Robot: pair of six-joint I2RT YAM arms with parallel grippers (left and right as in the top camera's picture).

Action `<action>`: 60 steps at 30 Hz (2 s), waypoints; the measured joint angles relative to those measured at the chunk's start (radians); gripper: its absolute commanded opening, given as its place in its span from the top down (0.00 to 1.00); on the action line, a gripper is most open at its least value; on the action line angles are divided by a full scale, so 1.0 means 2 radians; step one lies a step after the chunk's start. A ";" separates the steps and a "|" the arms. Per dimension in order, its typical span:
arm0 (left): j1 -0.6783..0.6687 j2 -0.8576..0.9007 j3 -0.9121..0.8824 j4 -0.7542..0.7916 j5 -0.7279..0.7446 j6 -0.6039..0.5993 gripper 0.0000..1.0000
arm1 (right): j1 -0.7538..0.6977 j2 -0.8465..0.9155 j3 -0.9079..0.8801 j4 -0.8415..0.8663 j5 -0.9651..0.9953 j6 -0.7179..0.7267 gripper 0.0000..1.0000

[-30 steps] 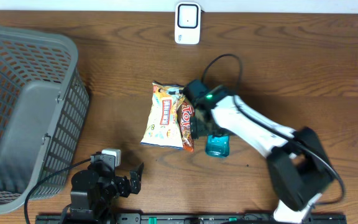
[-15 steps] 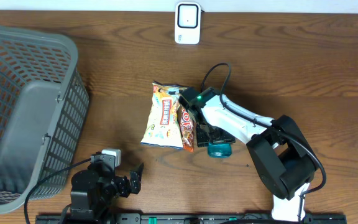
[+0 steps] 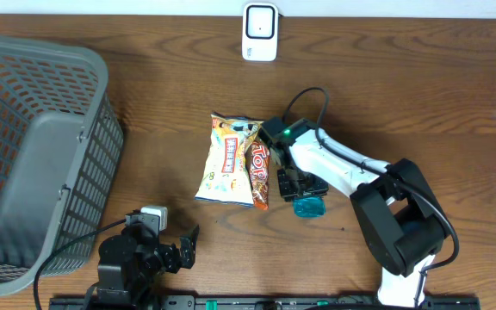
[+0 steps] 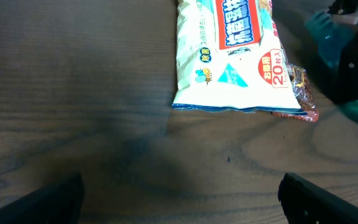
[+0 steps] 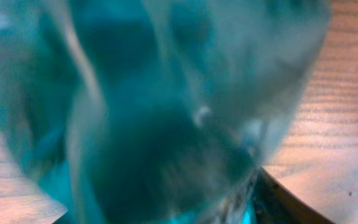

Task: Scan the item barcode

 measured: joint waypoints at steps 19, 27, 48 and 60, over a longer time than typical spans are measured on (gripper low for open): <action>0.000 0.000 0.000 0.000 0.000 0.000 0.00 | -0.083 0.000 0.000 0.002 -0.179 -0.196 0.92; 0.000 0.000 0.000 0.000 0.000 0.000 0.00 | -0.098 0.025 0.042 0.030 -0.172 -0.211 0.92; 0.000 0.000 0.000 0.000 0.000 0.000 0.00 | -0.094 0.032 0.071 0.066 -0.126 -0.205 0.40; 0.000 0.000 0.000 0.000 0.000 0.000 0.00 | -0.094 0.037 0.128 0.021 -0.124 -0.202 0.20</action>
